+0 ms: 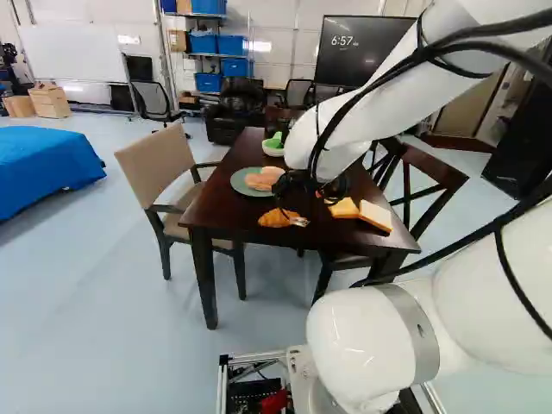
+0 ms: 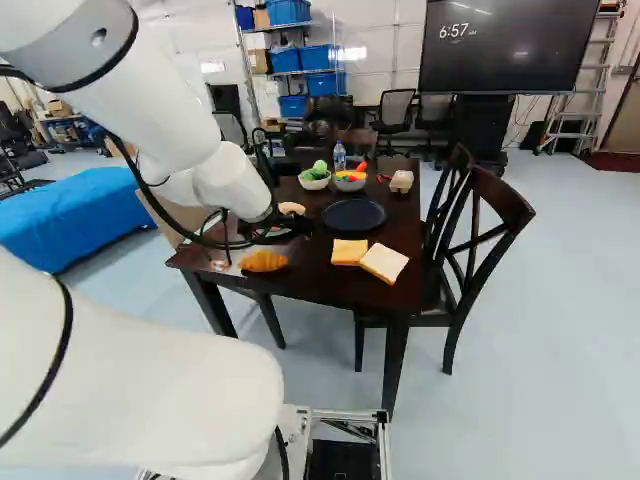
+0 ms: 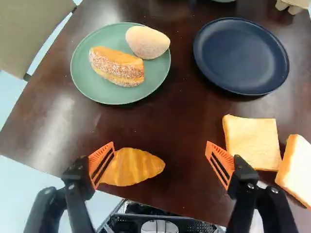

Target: Move the croissant to the empty plate

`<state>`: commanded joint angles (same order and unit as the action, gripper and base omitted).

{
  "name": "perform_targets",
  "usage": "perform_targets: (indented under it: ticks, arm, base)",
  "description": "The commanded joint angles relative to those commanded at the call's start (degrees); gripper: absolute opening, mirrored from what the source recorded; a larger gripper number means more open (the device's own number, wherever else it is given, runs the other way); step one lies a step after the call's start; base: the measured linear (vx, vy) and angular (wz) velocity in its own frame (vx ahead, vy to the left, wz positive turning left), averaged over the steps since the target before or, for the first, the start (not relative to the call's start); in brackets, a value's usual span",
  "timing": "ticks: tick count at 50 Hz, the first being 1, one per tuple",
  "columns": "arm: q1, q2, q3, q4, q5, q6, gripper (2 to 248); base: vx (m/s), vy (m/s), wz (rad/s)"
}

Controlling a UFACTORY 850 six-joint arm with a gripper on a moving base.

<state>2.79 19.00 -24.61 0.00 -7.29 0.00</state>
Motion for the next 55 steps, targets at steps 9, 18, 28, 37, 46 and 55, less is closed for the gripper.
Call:
perform_targets:
  ticks: [9, 18, 28, 37, 46, 55]
  arm:
    - [0.6, 0.0, -1.0, 0.0, -3.1, 0.0, 247]
    - [1.3, 0.0, -2.1, 0.0, -6.3, 0.0, 247]
    - [2.1, 0.0, -3.2, 0.0, -10.1, 0.0, 247]
    - [3.1, 0.0, -4.5, 0.0, -13.5, 0.0, 247]
    - [4.0, 0.0, -5.7, 0.0, -16.7, 2.3, 247]
    - [4.2, 0.0, -6.6, 0.0, -20.0, 7.3, 247]
  base:
    - [0.000, 0.000, 0.000]
    - [0.000, 0.000, 0.000]
    - [0.000, 0.000, 0.000]
    - [0.000, 0.000, 0.000]
    - [0.000, 0.000, 0.000]
    - [0.000, 0.000, 0.000]
